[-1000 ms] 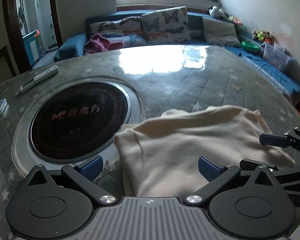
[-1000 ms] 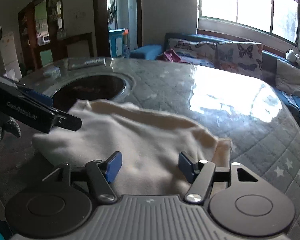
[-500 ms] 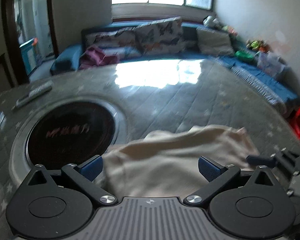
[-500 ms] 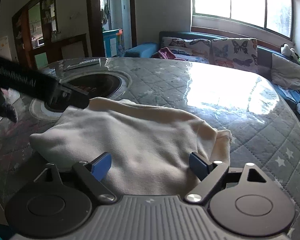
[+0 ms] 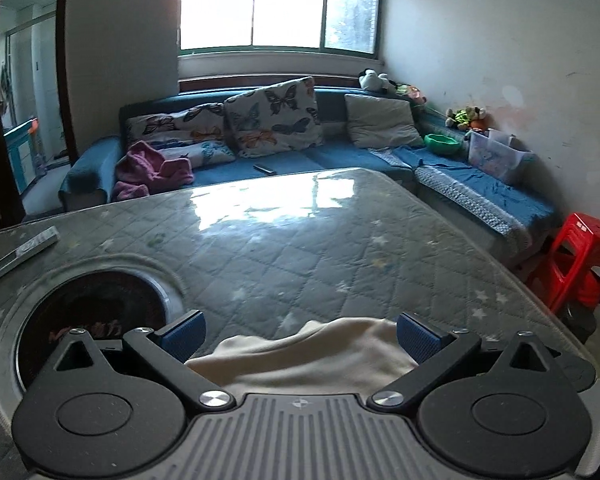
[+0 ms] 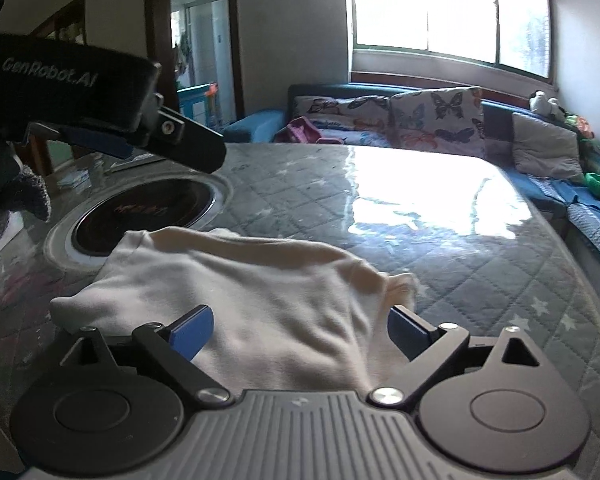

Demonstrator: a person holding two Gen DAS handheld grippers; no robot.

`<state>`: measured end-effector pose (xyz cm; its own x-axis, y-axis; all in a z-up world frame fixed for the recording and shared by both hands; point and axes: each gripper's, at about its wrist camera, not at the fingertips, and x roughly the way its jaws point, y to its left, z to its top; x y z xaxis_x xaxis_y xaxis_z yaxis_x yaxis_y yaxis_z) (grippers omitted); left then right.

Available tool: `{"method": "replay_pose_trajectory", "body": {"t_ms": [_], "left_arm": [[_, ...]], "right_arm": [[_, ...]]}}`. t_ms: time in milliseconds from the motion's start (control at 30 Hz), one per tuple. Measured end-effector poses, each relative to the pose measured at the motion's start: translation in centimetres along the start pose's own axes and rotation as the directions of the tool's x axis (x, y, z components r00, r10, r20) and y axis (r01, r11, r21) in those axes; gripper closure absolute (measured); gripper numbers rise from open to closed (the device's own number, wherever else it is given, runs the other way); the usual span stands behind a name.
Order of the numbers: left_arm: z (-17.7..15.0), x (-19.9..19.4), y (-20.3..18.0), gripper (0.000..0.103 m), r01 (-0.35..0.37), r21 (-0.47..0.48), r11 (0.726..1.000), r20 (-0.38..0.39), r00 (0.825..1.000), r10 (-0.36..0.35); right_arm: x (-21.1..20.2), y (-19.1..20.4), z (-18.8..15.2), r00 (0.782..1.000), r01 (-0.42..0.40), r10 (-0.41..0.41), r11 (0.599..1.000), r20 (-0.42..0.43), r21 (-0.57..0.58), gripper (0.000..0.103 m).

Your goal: Fold clothes

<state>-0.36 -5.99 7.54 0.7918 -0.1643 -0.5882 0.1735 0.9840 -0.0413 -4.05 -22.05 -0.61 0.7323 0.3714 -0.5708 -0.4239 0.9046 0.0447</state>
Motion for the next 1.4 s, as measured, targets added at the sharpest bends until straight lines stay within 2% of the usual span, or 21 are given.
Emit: {"method": "replay_pose_trajectory", "body": {"t_ms": [633, 1400], "left_arm": [[1.3, 0.3, -3.7, 0.000, 0.106, 0.021, 0.994, 0.016, 0.994, -0.107], [1.4, 0.5, -4.6, 0.000, 0.195, -0.007, 0.981, -0.014, 0.981, -0.195]], "right_arm": [[-2.2, -2.0, -0.3, 0.996, 0.088, -0.089, 0.995, 0.028, 0.040, 0.000], [-2.9, -1.8, 0.1, 0.993, 0.110, -0.111, 0.994, 0.035, 0.025, 0.000]]}}
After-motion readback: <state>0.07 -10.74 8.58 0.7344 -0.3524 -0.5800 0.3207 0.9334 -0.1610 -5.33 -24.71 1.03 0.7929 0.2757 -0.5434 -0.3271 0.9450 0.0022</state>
